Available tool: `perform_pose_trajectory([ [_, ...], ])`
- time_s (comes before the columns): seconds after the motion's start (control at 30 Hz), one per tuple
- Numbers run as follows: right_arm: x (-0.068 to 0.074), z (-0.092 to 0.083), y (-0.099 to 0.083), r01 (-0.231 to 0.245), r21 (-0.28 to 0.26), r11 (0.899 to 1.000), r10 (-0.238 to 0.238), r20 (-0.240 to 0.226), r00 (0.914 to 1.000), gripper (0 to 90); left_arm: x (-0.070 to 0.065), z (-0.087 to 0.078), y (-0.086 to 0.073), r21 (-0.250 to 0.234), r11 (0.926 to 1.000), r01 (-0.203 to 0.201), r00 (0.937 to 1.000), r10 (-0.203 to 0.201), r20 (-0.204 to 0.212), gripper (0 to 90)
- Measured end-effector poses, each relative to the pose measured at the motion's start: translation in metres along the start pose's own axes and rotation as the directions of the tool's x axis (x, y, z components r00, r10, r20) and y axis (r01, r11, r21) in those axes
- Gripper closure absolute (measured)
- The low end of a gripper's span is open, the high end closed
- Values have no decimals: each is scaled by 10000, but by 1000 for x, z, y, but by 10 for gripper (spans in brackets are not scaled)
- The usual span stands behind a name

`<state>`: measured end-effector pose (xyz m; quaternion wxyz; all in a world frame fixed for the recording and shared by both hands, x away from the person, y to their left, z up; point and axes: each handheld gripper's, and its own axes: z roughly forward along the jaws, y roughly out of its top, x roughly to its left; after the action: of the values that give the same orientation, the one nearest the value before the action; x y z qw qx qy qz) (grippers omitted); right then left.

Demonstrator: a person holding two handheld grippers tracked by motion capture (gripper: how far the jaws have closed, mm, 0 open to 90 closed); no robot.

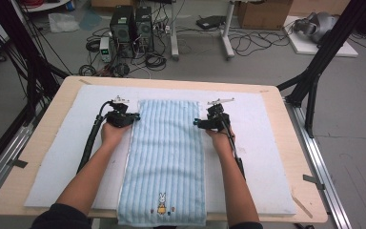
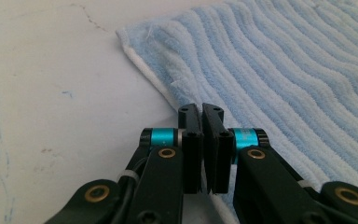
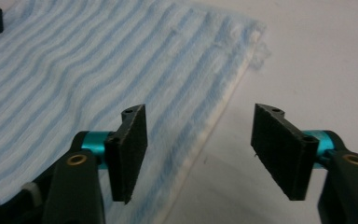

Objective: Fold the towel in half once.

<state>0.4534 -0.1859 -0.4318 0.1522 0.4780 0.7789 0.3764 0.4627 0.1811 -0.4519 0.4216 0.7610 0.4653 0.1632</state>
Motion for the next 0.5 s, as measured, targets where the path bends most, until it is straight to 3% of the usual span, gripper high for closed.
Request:
perform_pose_trajectory([
  [0.2,7,25,10,-2,766,9971,-38,522,9986,453,2,-1,0,7,10000,87,9997,-87,207,860],
  [0.27,11,27,12,360,883,9954,-430,785,9960,525,2,-1,-1,0,9999,102,9995,-102,312,860],
  [0.37,14,27,15,598,1061,9926,-679,743,9949,765,3,-1,-1,14,10000,76,9990,-76,432,862],
  [0.4,14,27,15,598,1061,9926,-679,743,9949,765,3,-1,-1,14,10000,76,9990,-76,432,863],
  [0.43,16,27,16,733,1170,9904,-800,541,9953,853,4,-2,-1,-46,9998,179,9985,-176,522,864],
  [0.5,17,27,18,770,1261,9890,-864,704,9938,860,5,-3,0,-150,9991,391,9975,-381,598,864],
])
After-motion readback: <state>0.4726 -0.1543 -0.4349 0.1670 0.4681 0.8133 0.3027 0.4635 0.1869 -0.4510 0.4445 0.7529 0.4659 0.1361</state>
